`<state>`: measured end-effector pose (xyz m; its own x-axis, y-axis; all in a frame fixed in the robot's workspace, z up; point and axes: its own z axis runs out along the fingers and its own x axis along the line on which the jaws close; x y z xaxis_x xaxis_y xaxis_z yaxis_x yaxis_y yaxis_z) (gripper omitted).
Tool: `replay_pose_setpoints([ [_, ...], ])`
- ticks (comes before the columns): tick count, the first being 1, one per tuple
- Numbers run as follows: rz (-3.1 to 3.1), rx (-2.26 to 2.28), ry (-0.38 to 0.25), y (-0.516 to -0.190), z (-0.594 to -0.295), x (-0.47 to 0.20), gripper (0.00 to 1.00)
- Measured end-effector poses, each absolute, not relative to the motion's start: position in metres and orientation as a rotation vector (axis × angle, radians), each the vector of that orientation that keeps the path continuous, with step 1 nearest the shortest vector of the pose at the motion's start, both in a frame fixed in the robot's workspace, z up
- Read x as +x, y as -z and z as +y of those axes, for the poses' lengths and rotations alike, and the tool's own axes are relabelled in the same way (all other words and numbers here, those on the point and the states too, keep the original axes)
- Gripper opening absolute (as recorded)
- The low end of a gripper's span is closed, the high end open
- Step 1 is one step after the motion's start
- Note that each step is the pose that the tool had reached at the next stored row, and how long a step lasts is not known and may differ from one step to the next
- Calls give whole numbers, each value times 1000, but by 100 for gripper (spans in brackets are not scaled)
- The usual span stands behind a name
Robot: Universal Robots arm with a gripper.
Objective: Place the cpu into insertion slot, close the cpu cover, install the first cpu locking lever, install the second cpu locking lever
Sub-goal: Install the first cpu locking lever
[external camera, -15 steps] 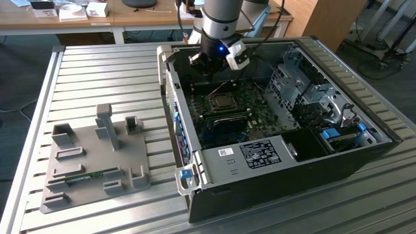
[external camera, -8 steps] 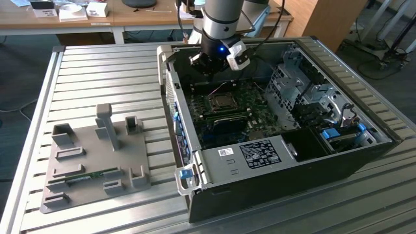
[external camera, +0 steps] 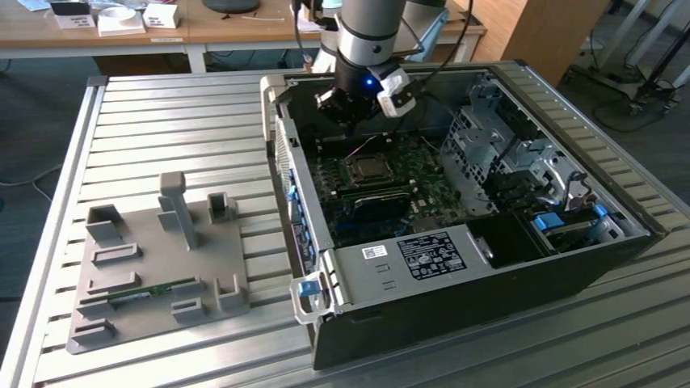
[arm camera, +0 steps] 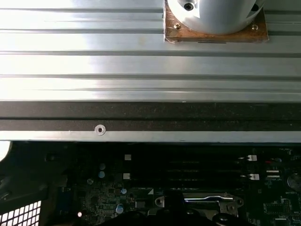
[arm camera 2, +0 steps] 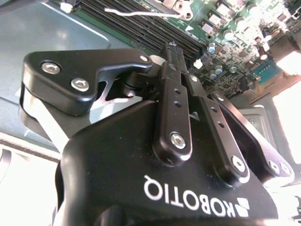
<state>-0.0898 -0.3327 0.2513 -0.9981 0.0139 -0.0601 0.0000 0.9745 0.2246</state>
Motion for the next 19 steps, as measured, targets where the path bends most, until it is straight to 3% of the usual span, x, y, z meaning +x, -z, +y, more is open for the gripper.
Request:
replay_pose_setpoints([
  [19, 3061, 12, -347, -243, -331, -70, 11],
])
